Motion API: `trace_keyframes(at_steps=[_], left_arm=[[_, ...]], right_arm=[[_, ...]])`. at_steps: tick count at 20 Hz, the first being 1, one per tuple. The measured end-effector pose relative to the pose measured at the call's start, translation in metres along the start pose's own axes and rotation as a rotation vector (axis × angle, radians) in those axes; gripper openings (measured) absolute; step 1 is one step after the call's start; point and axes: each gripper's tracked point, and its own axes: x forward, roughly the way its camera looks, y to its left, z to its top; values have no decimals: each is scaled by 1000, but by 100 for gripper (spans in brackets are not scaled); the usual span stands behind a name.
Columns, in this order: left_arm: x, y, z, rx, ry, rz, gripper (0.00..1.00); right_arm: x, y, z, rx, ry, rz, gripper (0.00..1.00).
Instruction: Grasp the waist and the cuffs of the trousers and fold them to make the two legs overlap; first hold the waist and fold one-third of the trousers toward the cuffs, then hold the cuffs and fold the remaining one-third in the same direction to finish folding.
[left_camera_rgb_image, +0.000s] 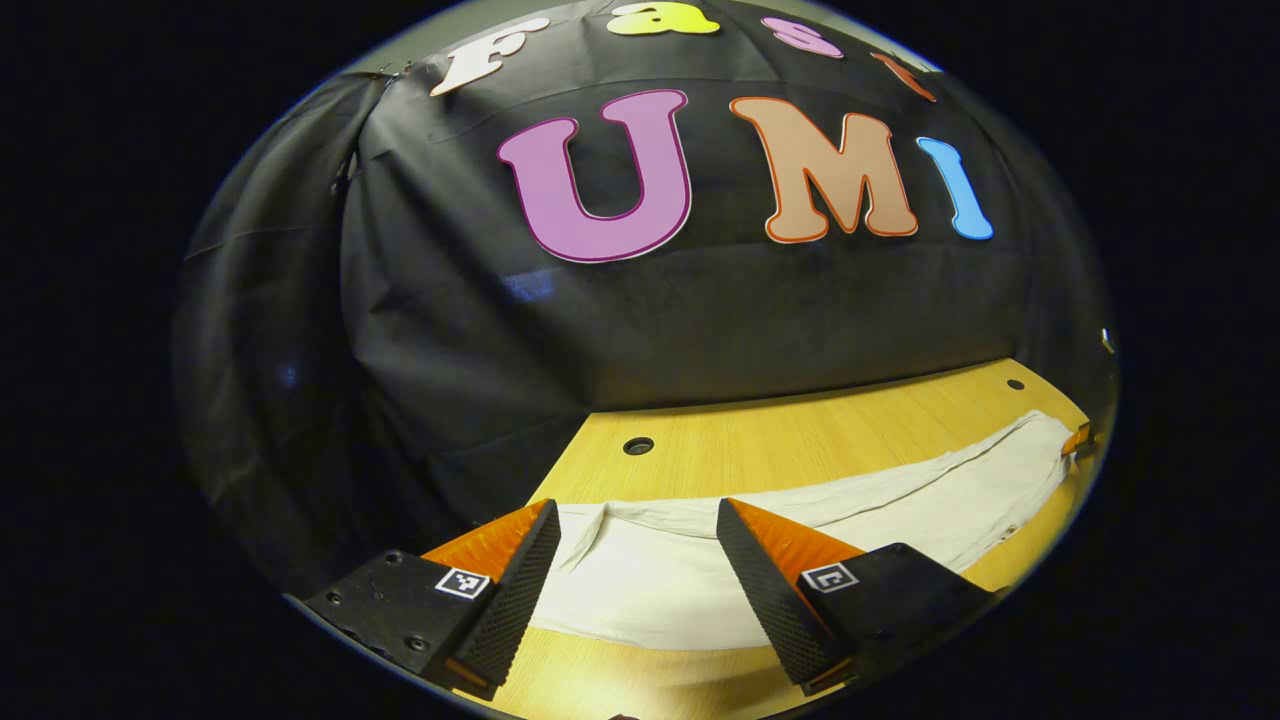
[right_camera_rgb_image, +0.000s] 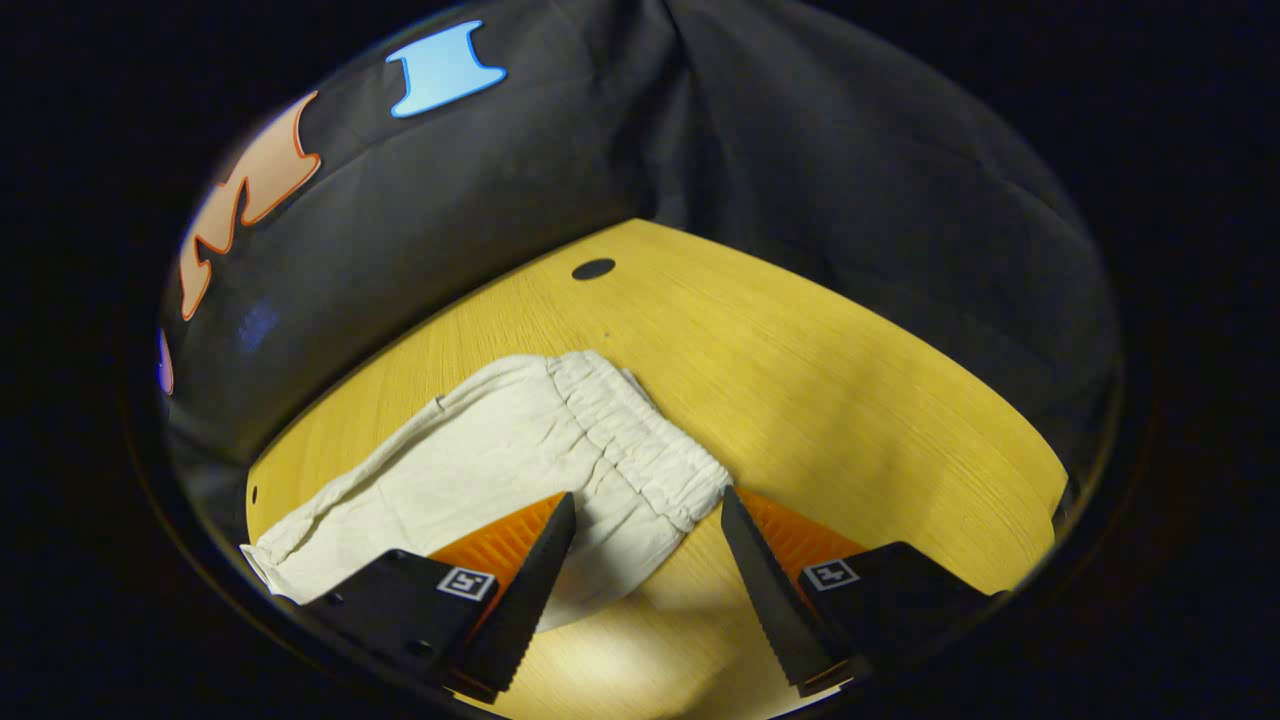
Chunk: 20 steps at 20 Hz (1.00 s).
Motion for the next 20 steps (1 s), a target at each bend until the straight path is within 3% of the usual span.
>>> trace_keyframes(at_steps=[2,3,6,15,20], left_arm=[[-4,-3,-2,3,6,5,96],[-4,-4,-3,3,9,7,96],[-6,-13,-5,-13,18,0,97],[-27,-32,-2,-47,12,3,97],[-29,-19,-1,-85,1,14,96]], right_arm=[[0,-12,1,-12,5,-10,77],[-1,-8,6,-11,4,18,52],[3,-4,2,19,60,81,17],[-2,0,12,-69,21,101,18],[-39,17,51,-140,-82,162,18]])
